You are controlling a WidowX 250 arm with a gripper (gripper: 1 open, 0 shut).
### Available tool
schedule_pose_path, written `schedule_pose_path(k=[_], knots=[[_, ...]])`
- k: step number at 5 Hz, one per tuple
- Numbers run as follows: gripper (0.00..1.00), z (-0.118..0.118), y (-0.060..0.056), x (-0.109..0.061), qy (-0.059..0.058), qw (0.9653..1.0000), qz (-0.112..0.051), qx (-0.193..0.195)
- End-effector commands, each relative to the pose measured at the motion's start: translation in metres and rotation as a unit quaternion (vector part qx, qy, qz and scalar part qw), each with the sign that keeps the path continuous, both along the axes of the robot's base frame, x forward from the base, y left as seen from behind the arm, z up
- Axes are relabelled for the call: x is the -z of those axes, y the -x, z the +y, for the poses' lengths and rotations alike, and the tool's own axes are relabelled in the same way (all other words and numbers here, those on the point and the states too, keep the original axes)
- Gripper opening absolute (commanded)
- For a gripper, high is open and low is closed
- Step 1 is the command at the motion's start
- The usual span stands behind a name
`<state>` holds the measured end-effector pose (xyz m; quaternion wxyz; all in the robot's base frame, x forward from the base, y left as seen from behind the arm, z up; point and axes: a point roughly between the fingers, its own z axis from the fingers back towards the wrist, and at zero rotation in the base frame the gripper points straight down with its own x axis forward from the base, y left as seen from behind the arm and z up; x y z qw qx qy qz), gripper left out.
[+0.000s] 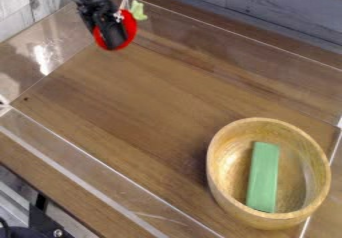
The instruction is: Move the red object to the left side of the table
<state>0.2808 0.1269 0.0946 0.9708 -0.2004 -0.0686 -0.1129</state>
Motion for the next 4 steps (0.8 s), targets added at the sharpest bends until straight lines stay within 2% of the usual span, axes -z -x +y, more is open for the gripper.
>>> schedule_pose_path(k=[1, 2, 4], knots=[[0.0, 0.0, -0.007, -0.009, -0.001, 0.9992, -0.036, 0.016], [0.0, 0.004, -0.004, -0.004, 0.006, 0.9988, -0.043, 0.022], [0.0, 0.014, -0.018, -0.019, 0.015, 0.9978, -0.064, -0.006]])
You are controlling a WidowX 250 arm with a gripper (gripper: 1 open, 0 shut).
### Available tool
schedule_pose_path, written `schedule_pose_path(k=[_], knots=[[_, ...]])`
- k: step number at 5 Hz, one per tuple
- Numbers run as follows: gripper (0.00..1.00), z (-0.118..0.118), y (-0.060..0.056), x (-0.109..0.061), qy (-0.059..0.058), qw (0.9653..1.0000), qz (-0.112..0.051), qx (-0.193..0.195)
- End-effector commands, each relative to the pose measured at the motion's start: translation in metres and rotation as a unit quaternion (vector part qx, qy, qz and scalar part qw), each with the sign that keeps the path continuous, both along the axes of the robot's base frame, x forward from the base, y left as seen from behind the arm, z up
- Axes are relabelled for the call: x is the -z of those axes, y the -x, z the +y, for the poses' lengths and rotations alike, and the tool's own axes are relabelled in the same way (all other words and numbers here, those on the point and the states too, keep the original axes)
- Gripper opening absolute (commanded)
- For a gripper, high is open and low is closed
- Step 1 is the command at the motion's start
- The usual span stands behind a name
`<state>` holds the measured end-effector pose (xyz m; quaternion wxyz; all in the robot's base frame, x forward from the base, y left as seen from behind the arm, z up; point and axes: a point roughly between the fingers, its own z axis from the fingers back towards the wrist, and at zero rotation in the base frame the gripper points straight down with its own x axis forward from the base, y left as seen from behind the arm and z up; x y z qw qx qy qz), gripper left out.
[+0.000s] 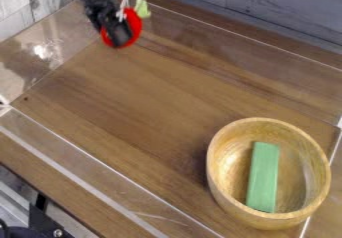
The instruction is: Move the red object to the left side of the table
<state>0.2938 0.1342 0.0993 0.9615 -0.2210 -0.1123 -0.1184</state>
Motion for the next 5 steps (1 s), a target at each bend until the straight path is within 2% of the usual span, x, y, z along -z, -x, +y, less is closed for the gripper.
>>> schedule_pose_path(k=[1, 2, 3, 5], knots=[[0.0, 0.018, -0.002, -0.004, -0.007, 0.9997, -0.023, -0.001], [0.0, 0.027, 0.004, 0.004, -0.002, 0.9997, -0.025, 0.005], [0.0, 0.031, 0.01, 0.003, 0.003, 0.9994, -0.033, 0.012], [0.0, 0.047, 0.012, 0.02, 0.014, 0.9985, -0.042, 0.033]])
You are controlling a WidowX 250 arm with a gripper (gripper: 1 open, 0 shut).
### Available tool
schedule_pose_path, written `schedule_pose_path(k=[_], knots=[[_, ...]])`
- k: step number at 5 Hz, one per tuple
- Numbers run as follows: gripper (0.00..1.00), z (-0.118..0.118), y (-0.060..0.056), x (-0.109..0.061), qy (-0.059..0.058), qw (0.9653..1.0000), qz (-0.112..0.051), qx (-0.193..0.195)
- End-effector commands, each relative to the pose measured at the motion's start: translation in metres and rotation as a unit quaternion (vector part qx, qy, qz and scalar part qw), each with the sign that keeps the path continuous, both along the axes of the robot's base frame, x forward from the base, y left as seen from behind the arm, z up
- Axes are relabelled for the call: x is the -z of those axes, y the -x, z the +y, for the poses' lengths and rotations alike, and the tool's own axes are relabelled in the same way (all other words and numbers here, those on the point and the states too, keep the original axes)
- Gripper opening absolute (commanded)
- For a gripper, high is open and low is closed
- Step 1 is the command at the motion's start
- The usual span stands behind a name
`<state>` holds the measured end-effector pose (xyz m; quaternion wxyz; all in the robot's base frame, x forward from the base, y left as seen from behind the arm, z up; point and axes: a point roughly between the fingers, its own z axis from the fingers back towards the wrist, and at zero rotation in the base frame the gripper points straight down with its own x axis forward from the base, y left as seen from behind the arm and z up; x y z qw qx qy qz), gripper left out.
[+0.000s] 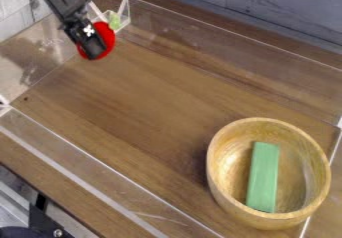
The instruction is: Move the red object to the left side of the table
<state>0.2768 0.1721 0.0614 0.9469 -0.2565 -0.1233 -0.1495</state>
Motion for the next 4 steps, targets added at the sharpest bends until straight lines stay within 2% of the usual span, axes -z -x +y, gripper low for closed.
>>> schedule_pose_path(k=[1, 3, 4], knots=[[1.0, 0.007, -0.006, -0.028, -0.009, 0.9994, -0.032, -0.007], [1.0, 0.01, 0.014, -0.007, 0.001, 0.9981, -0.018, 0.059], [0.0, 0.023, 0.016, 0.002, -0.001, 0.9967, -0.013, 0.08]])
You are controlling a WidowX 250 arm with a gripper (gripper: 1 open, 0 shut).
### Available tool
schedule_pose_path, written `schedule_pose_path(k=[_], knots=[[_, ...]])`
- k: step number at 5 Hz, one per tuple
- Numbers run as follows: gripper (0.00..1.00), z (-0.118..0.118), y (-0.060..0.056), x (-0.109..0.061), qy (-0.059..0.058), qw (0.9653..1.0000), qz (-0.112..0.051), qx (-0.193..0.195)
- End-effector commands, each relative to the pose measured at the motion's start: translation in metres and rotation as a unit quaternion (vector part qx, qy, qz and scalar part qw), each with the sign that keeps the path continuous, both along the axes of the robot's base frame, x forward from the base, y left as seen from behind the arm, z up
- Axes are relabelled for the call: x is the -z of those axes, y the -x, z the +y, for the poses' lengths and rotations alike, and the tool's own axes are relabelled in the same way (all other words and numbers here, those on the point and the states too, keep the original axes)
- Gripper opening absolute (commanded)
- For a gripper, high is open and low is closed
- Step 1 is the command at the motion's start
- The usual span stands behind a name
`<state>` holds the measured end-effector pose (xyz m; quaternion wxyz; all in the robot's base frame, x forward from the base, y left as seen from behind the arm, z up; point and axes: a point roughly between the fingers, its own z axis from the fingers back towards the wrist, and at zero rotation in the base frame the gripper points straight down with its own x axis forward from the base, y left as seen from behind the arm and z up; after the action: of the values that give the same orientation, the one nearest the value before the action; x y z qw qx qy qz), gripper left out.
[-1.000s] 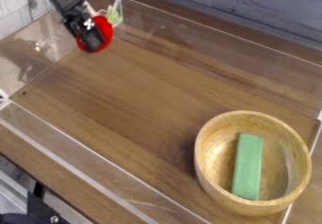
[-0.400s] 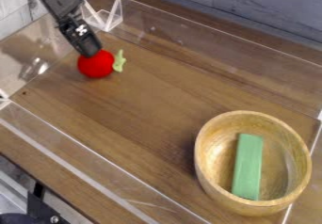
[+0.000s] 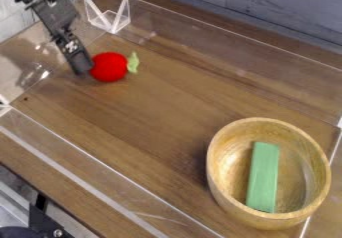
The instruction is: Move the red object to the left side of the table
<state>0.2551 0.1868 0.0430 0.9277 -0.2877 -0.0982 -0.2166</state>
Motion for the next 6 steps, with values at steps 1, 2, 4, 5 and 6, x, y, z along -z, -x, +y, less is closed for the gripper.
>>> schedule_pose_path(k=[1, 2, 4, 5, 6], knots=[[0.0, 0.017, -0.003, -0.01, -0.022, 0.9993, -0.017, 0.024], [0.0, 0.025, -0.002, -0.006, -0.016, 0.9998, -0.011, -0.007], [0.0, 0.036, 0.001, 0.005, -0.013, 0.9987, 0.0, -0.049], [0.0, 0.038, -0.001, 0.012, -0.013, 0.9984, 0.003, -0.056], [0.0, 0.036, 0.006, 0.015, -0.009, 0.9984, 0.008, -0.055]])
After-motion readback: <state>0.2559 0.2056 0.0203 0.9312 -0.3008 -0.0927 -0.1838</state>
